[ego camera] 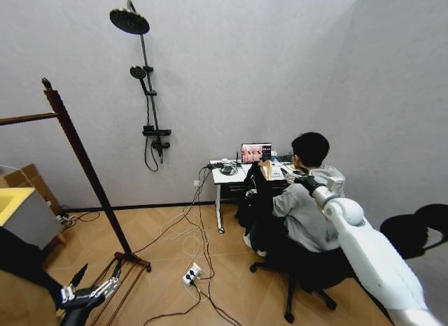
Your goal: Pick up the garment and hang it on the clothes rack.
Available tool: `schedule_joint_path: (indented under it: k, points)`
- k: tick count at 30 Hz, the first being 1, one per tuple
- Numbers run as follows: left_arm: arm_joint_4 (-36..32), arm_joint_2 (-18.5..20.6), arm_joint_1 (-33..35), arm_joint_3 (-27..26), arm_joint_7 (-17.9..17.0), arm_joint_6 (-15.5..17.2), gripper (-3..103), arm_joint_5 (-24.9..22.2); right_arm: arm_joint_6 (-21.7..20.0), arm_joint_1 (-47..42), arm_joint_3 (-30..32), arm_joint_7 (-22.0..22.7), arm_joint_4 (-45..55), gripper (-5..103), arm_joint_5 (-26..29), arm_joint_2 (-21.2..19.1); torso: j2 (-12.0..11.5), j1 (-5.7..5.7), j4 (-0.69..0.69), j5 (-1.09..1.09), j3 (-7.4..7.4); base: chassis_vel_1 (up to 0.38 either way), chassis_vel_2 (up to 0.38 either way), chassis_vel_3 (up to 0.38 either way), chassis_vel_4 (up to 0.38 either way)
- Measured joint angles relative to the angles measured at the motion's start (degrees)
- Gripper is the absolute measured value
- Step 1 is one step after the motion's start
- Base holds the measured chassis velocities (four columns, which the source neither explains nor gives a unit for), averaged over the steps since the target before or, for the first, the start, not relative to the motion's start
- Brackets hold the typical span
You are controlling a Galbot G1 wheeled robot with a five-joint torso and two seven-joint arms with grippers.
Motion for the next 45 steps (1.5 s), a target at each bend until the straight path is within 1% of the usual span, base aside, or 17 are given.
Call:
schedule_joint_path:
  k: [6,11,13,15,18,19,22,24,25,27,28,31,32,34,35,37,45]
  points:
    - [0.0,0.0,0.0,0.0,0.0,0.0,100,0.0,0.7,9.3,-7.2,1.0,-7.0,100,-3.3,2.7,0.0,-0.02,0.0,-0.02,-0.01,0.0,0.0,0.0,0.0]
    - [0.0,0.0,0.0,0.0,0.0,0.0,100,0.0,0.0,12.2,-9.5,1.9,-9.5,100,-3.7,3.6,0.0,-0.02,0.01,-0.03,-0.01,0.0,0.0,0.0,0.0]
    - [0.0,0.0,0.0,0.0,0.0,0.0,100,0.0,-1.7,12.6,-10.2,4.4,-9.8,103,-3.6,4.1,0.0,-0.02,0.0,-0.01,-0.01,0.0,0.0,0.0,0.0]
    - [0.0,0.0,0.0,0.0,0.0,0.0,100,0.0,-2.6,12.6,-10.4,5.5,-9.8,99,-2.9,4.2,0.0,-0.02,0.0,-0.01,-0.01,0.0,0.0,0.0,0.0]
    - [0.0,0.0,0.0,0.0,0.0,0.0,100,0.0,-3.3,12.8,-10.7,6.0,-11.4,84,-1.4,4.8,0.0,-0.03,-0.01,0.01,-0.01,0.0,0.0,0.0,0.0]
    - [0.0,0.0,0.0,0.0,0.0,0.0,100,0.0,-3.3,12.8,-10.7,6.0,-11.4,84,-1.4,4.8,0.0,-0.03,-0.01,0.01,-0.01,0.0,0.0,0.0,0.0]
    - [0.0,0.0,0.0,0.0,0.0,0.0,100,0.0,-3.2,13.1,-10.9,5.0,-12.3,73,-0.5,5.0,0.0,-0.03,-0.01,-0.01,-0.01,0.0,0.0,0.0,0.0]
    - [0.0,0.0,0.0,0.0,0.0,0.0,100,0.0,-3.2,13.3,-11.2,4.5,-12.9,62,0.3,5.1,0.0,-0.03,0.0,-0.01,-0.01,0.0,0.0,0.0,0.0]
    - [0.0,0.0,0.0,0.0,0.0,0.0,100,0.0,-3.2,13.3,-11.2,4.5,-12.9,62,0.3,5.1,0.0,-0.03,0.0,-0.01,-0.01,0.0,0.0,0.0,0.0]
    - [0.0,0.0,0.0,0.0,0.0,0.0,100,0.0,-3.1,13.4,-11.4,3.3,-13.5,51,0.2,5.0,0.0,-0.03,0.0,-0.01,-0.01,0.0,0.0,0.0,0.0]
    - [0.0,0.0,0.0,0.0,0.0,0.0,100,0.0,-3.1,13.4,-11.4,3.3,-13.5,51,0.2,5.0,0.0,-0.03,0.0,-0.01,-0.01,0.0,0.0,0.0,0.0]
    - [0.0,0.0,0.0,0.0,0.0,0.0,100,0.0,-3.1,13.5,-11.4,2.8,-13.8,35,0.2,4.9,0.0,-0.02,0.0,-0.01,-0.01,0.0,0.0,0.0,0.0]
    - [0.0,0.0,0.0,0.0,0.0,0.0,100,0.0,-3.1,13.5,-11.4,2.8,-13.8,35,0.2,4.9,0.0,-0.02,0.0,-0.01,-0.01,0.0,0.0,0.0,0.0]
    - [0.0,0.0,0.0,0.0,0.0,0.0,100,0.0,-3.0,13.4,-11.3,2.7,-13.8,24,0.2,4.8,0.0,-0.02,0.0,-0.01,-0.01,0.0,0.0,0.0,0.0]
    - [0.0,0.0,0.0,0.0,0.0,0.0,100,0.0,-3.0,13.4,-11.3,2.7,-13.8,24,0.2,4.8,0.0,-0.02,0.0,-0.01,-0.01,0.0,0.0,0.0,0.0]
    - [0.0,0.0,0.0,0.0,0.0,0.0,100,0.0,-2.9,13.1,-11.1,2.7,-13.6,13,0.1,4.7,0.0,-0.02,0.0,-0.01,-0.01,0.0,0.0,0.0,0.0]
    - [0.0,0.0,0.0,0.0,0.0,0.0,100,0.0,-2.6,9.2,-9.4,3.0,-8.1,10,0.4,3.1,0.0,-0.02,-0.01,0.0,-0.01,0.0,0.0,0.0,0.0]
